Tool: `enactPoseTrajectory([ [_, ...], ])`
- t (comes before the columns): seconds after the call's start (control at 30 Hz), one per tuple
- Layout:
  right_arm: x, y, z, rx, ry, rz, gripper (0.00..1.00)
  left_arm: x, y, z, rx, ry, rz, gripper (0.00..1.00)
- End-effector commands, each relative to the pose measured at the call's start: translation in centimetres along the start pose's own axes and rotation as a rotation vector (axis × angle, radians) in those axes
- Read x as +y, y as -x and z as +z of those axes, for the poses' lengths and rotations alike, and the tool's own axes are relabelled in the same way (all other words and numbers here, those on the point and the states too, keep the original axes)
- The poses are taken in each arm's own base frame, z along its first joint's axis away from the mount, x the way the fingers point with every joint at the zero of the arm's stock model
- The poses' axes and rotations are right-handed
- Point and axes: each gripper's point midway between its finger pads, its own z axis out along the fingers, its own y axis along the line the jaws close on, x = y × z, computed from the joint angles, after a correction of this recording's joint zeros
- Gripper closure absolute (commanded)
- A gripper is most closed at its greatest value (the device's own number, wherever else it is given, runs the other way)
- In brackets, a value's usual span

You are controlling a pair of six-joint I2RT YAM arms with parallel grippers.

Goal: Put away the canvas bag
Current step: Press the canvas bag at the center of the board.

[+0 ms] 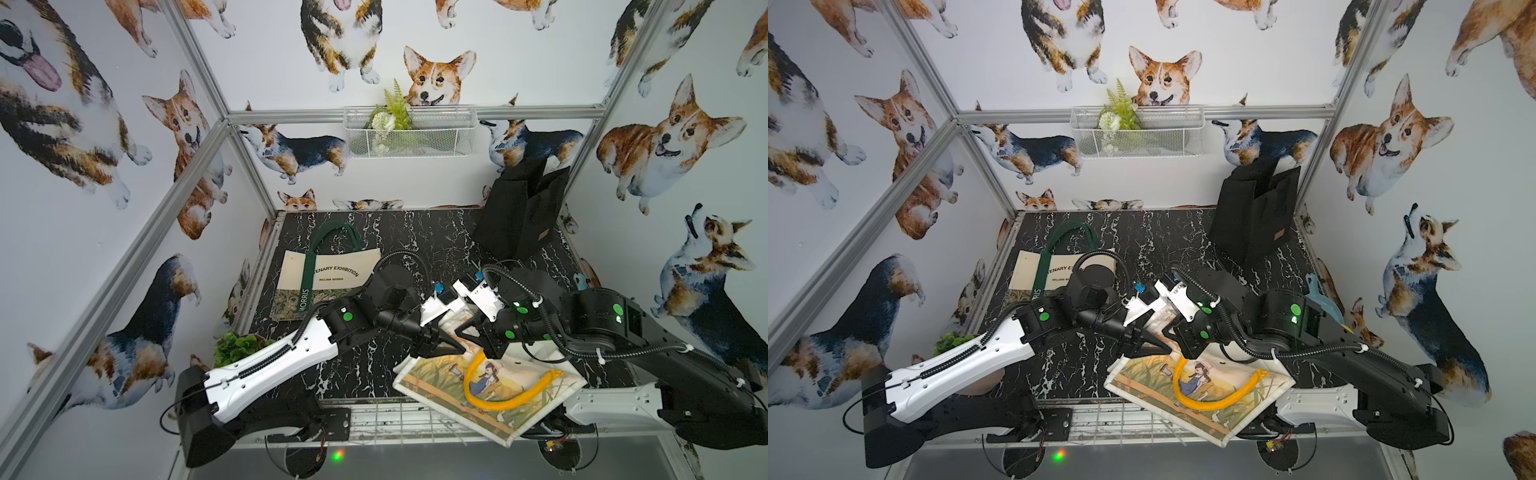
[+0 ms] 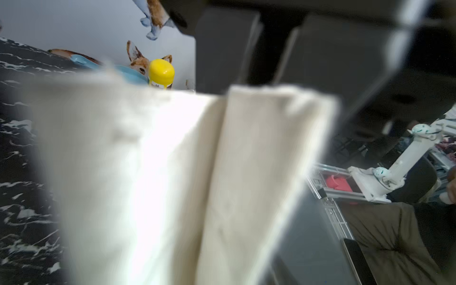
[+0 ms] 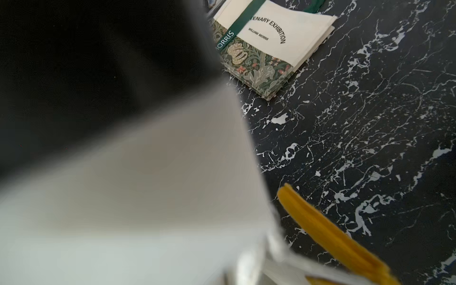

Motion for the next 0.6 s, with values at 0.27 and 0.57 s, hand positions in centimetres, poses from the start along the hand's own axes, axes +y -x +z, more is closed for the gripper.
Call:
enactPoseTrajectory([
  [0.27, 3.3, 1.3, 0.5, -0.029, 0.163, -0.029, 1.00, -2.6, 0.8, -0.3, -0.043, -0.143, 0.111, 1.00],
  [0.57, 5.7, -2.2, 0.3, 0.001, 0.394, -0.110, 0.51, -3.5, 2.5, -6.3, -0.146, -0.222, 0.081, 1.00],
])
